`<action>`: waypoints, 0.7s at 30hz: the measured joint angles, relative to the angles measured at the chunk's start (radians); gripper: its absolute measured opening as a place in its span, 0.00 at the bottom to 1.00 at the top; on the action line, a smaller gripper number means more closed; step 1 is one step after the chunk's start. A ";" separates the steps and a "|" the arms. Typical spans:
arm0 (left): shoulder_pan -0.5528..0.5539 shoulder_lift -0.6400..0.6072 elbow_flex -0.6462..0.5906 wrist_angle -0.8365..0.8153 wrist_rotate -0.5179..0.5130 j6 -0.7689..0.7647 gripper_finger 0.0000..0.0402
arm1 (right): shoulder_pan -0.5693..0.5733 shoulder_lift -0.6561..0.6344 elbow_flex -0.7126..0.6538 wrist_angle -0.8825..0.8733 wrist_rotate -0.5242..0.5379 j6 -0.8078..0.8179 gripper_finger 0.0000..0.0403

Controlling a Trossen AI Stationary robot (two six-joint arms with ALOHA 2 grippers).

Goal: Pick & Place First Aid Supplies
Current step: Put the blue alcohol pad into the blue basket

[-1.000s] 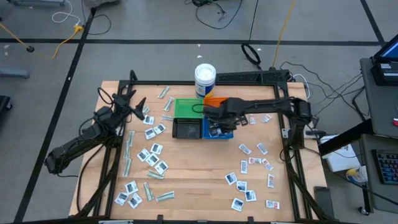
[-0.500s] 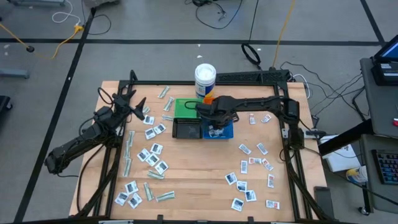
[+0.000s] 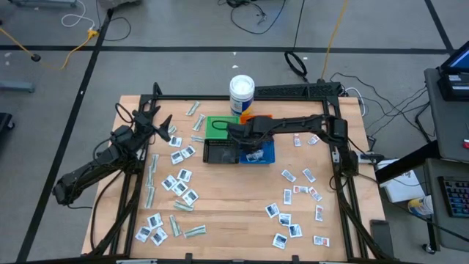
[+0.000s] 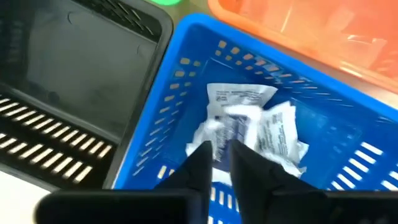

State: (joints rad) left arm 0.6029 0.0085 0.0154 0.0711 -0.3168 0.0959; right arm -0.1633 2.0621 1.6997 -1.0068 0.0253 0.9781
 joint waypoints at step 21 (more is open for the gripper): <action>0.000 0.000 0.000 0.000 0.000 0.000 0.77 | 0.024 -0.112 -0.001 -0.082 -0.056 -0.475 0.42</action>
State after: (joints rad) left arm 0.6026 0.0084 0.0151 0.0711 -0.3165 0.0959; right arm -0.1392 1.9498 1.6989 -1.0883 -0.0304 0.5029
